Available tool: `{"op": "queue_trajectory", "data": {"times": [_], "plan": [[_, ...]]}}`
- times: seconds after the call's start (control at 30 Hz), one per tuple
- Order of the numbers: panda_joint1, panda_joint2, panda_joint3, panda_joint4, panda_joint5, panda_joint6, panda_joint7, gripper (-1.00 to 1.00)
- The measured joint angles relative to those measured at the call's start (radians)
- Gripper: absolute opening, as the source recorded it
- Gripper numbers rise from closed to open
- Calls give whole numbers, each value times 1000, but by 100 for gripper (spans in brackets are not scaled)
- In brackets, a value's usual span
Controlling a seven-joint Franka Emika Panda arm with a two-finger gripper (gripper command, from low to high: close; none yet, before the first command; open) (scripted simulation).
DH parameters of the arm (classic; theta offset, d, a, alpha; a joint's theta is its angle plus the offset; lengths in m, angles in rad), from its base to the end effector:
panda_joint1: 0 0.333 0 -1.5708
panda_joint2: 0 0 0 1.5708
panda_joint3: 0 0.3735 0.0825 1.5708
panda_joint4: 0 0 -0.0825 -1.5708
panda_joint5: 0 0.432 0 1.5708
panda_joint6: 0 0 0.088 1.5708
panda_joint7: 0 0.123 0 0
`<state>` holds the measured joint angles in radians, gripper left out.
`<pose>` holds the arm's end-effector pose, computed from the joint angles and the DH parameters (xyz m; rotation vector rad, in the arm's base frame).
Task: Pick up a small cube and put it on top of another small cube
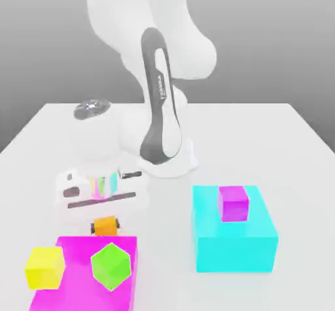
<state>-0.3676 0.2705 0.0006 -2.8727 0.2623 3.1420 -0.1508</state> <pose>0.3147 -0.1454 0.1156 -3.0519 0.7445 0.0019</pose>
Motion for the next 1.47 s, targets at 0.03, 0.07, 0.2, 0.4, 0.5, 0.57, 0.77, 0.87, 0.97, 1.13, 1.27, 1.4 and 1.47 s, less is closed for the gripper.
{"op": "queue_trajectory", "data": {"times": [0.03, 0.07, 0.2, 0.4, 0.5, 0.57, 0.77, 0.87, 0.97, 1.13, 1.27, 1.4, 1.47], "plan": [[-7, 6, 6, 1, 0, 6, -1, -100], [0, -3, 0, 0, -2, -2, 2, -100], [68, -87, -76, -13, -52, -70, 49, -100], [103, -233, -162, -45, -222, -185, 170, -100], [91, -290, -168, -46, -267, -243, 175, -100], [106, -291, -167, -3, -253, -288, 91, -100], [136, -261, -176, 168, -218, -428, -208, -100], [132, -243, -174, 256, -215, -499, -350, -100], [128, -225, -169, 344, -218, -570, -488, -100], [121, -194, -164, 490, -233, -686, -711, -100], [112, -113, -155, 540, -223, -655, -815, -100], [109, -56, -149, 534, -206, -594, -832, 100], [109, -56, -149, 534, -206, -594, -832, 100]]}}
